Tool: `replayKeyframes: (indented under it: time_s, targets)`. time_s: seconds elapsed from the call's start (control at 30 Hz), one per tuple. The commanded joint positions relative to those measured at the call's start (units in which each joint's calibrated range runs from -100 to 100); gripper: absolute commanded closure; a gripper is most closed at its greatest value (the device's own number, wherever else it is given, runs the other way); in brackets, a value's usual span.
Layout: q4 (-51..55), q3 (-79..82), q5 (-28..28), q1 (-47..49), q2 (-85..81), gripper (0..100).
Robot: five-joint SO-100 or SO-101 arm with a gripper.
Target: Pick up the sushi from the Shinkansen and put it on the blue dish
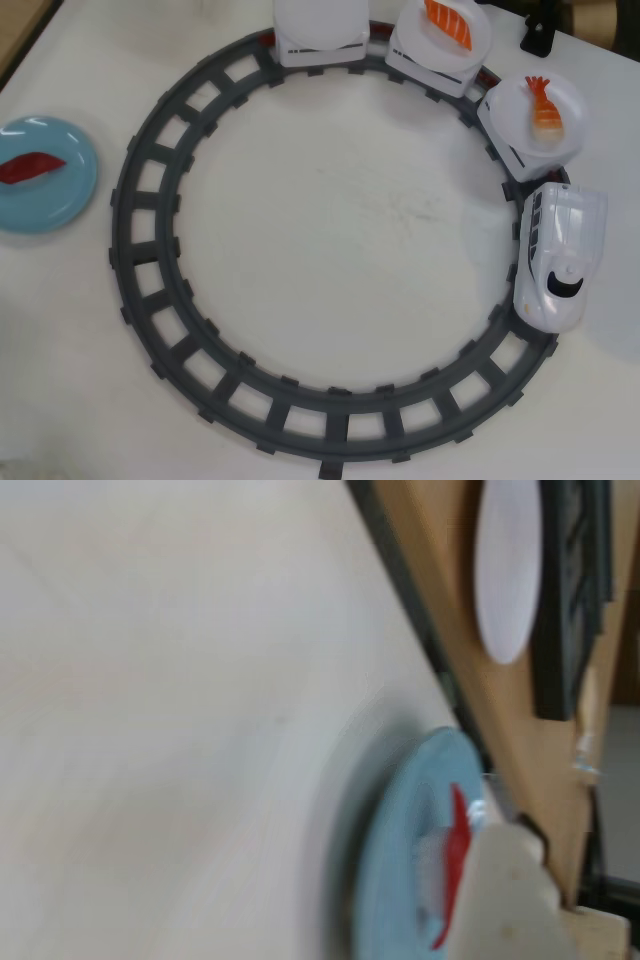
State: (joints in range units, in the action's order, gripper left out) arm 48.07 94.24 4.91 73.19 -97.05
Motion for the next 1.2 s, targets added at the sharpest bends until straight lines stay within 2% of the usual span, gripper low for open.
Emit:
replayKeyframes:
  time_s: [0.0,1.17]
  targets:
    - [3.9,-0.1,0.1,0.6,-0.8,83]
    - [6.2,4.1,-0.2,0.8,-0.9,83]
